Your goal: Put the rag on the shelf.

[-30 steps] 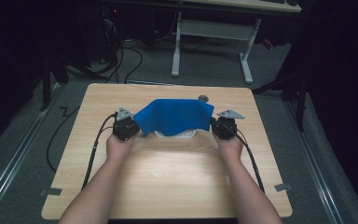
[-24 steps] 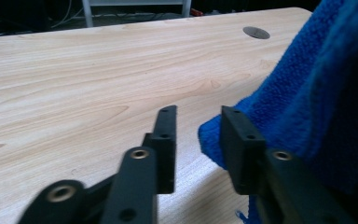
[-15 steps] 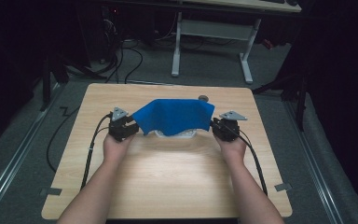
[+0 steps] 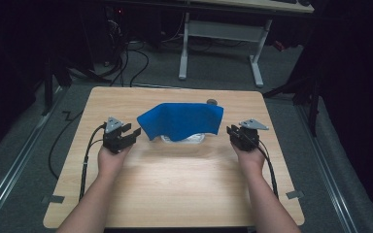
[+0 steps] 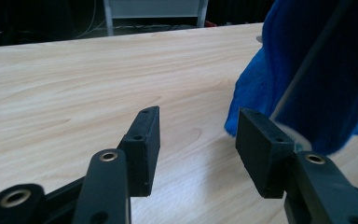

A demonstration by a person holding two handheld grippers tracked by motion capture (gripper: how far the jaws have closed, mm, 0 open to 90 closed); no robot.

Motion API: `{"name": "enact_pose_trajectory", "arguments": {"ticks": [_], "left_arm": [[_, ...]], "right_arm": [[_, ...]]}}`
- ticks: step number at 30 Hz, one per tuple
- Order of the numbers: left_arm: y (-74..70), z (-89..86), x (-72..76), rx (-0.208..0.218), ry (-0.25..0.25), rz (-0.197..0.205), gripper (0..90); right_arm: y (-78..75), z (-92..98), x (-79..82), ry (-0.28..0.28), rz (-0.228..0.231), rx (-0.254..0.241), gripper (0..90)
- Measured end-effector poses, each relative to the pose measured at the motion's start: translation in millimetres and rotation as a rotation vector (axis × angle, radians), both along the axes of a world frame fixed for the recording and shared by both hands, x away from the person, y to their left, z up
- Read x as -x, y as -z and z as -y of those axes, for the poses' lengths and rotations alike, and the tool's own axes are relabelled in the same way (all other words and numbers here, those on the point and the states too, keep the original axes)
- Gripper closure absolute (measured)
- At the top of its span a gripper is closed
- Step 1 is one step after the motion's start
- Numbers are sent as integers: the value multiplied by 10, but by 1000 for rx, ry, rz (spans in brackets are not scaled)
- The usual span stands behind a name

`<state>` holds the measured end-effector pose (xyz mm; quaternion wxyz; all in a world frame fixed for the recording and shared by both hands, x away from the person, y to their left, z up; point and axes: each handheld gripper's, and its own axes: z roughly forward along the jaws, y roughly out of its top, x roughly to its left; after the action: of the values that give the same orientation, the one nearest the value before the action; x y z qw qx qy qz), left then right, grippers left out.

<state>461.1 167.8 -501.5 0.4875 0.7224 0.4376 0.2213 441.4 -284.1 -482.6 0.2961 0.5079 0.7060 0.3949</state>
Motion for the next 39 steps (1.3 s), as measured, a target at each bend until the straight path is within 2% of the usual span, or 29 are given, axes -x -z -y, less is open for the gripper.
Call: {"name": "enact_pose_trajectory", "arguments": {"ticks": [6,8,11,12,13,14,15,16,17,18,19,20,21,22,24,25,26,28,30,31,32,33,35,36,39], "left_arm": [[48,-80,155,-36,6,-7,503],[64,-117,248,-47,9,-5,503],[67,-183,427,-52,18,-17,502],[63,-197,498,-61,17,-14,502],[63,-197,498,-61,17,-14,502],[57,-213,559,-62,21,-13,500],[50,-227,621,-63,27,-14,500],[36,-251,753,-65,34,-15,493],[36,-251,753,-65,34,-15,492],[19,-267,882,-75,46,-14,486],[19,-267,882,-75,46,-14,479],[11,-271,946,-82,49,-13,475],[4,-274,1008,-84,52,-16,475],[-2,-272,1121,-87,57,-21,467],[10,-259,1258,-87,57,-19,462],[10,-259,1258,-87,57,-19,461],[58,-235,1414,-82,63,-6,458],[162,-183,1559,-104,77,-1,464],[195,-93,1571,-155,127,-31,469],[195,-93,1571,-155,127,-31,460],[204,-53,1558,-176,134,-6,461],[217,-35,1520,-169,137,-19,460],[227,-28,1498,-159,140,-30,457],[246,-15,1464,-137,147,-61,455],[253,-5,1479,-151,158,-66,438]], "right_arm": [[-22,31,100,-3,1,10,734],[-33,45,170,-6,27,-4,731],[-42,47,271,-19,14,4,695],[-43,45,311,-22,25,-4,685],[-43,45,311,-22,25,-4,685],[-52,42,411,-25,45,1,675],[-52,42,411,-25,45,1,675],[-55,37,506,-36,52,5,668],[-55,37,506,-36,52,5,668],[-54,28,597,-38,48,8,665],[-54,28,597,-38,48,8,665],[-55,17,720,-34,46,16,666],[-55,17,720,-34,46,16,666],[-53,-2,826,-27,42,22,665],[-53,-17,923,-33,41,15,645],[-53,-17,923,-33,41,15,645],[-54,-40,1039,-40,37,-2,624],[-33,-60,1163,-51,45,-3,589],[66,-64,1330,-47,71,-2,587],[66,-64,1330,-47,71,-2,587],[184,-79,1408,-53,35,3,558],[198,-93,1380,-75,24,27,532],[230,-125,1335,-82,36,63,528],[249,-138,1309,-82,22,63,528],[270,-166,1290,-90,9,54,526]]}}
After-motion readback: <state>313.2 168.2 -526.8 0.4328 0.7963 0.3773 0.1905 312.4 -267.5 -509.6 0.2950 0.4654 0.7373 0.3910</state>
